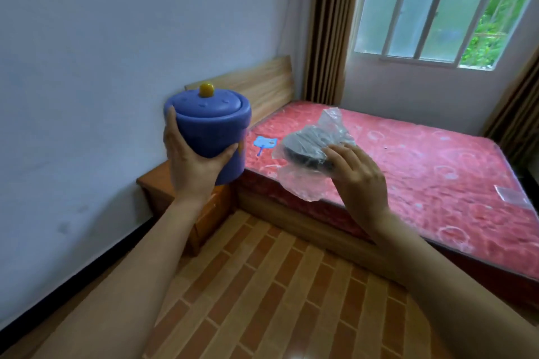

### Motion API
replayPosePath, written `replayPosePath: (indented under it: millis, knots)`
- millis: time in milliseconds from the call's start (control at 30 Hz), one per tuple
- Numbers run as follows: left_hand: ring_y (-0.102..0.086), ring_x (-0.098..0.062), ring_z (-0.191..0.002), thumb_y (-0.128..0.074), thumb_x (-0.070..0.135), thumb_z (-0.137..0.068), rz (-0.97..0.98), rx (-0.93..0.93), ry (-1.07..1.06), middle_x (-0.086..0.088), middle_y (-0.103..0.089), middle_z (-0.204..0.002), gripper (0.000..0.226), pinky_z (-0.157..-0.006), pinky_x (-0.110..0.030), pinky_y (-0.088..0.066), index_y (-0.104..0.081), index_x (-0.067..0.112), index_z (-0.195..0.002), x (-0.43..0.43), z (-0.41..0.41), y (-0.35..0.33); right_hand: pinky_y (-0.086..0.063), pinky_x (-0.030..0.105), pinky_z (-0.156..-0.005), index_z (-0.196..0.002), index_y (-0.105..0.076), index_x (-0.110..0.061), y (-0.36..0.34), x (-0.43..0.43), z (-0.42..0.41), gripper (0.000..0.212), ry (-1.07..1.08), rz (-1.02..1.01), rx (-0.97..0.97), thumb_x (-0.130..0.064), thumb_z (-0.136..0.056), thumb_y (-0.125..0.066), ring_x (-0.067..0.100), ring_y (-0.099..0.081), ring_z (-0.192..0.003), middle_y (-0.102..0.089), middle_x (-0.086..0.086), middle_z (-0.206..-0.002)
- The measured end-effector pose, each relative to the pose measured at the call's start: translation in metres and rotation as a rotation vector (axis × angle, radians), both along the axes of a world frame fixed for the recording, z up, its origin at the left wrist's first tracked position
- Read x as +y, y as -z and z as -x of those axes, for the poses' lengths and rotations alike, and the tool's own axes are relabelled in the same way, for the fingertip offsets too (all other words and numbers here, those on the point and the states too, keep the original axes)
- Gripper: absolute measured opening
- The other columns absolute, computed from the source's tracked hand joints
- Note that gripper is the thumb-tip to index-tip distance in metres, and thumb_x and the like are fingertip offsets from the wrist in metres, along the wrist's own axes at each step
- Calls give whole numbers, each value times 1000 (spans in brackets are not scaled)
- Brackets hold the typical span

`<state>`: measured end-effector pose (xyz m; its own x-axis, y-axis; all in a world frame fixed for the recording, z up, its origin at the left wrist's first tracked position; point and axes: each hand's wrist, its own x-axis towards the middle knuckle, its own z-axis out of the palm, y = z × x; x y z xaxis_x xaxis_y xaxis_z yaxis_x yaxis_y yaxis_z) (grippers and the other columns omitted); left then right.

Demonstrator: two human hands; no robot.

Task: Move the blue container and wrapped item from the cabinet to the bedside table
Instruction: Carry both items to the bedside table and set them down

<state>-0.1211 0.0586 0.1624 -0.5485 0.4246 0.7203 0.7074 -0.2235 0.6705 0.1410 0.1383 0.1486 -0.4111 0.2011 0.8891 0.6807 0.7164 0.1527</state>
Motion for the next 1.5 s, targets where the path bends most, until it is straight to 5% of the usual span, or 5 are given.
replayPosePath:
  millis: [567, 800, 1000, 1233, 1500]
  knots:
    - [-26, -14, -137, -83, 41, -60, -1, 33, -44, -3, -22, -151, 113, -109, -45, -33, -10, 21, -144, 53, 147, 37, -53, 39, -77, -99, -64, -5, 26, 87, 154, 15, -71, 18, 27, -12, -90, -54, 31, -64, -93, -70, 11, -98]
    - [-24, -12, -137, -82, 40, -61, 26, 60, -93, -2, -21, -150, 112, -109, -42, -34, -9, 22, -143, 125, 178, 55, -53, 38, -77, -98, -65, -4, 40, 174, 190, 38, -126, 38, 6, -22, -99, -32, 30, -65, -91, -70, 11, -96]
    - [-23, -11, -137, -83, 37, -62, 4, 41, -180, 5, -18, -147, 111, -110, -38, -32, -8, 26, -142, 212, 202, 67, -54, 40, -77, -99, -65, -2, 45, 278, 225, 33, -230, 60, -15, -19, -99, -37, 31, -64, -91, -70, 13, -97]
    - [-22, -1, -133, -83, 37, -60, 38, -55, -283, 9, -18, -145, 111, -101, -5, -22, -9, 28, -142, 290, 233, 87, -54, 40, -76, -101, -64, -3, 57, 384, 272, 17, -327, 91, -56, -2, -85, -57, 32, -64, -93, -69, 13, -98]
    - [-23, -4, -135, -85, 35, -58, 56, -135, -386, 11, -19, -146, 113, -109, -17, -24, -11, 29, -143, 359, 297, 108, -54, 40, -77, -102, -65, -2, 74, 469, 348, 24, -422, 144, -94, 3, -80, -55, 32, -64, -93, -69, 14, -98]
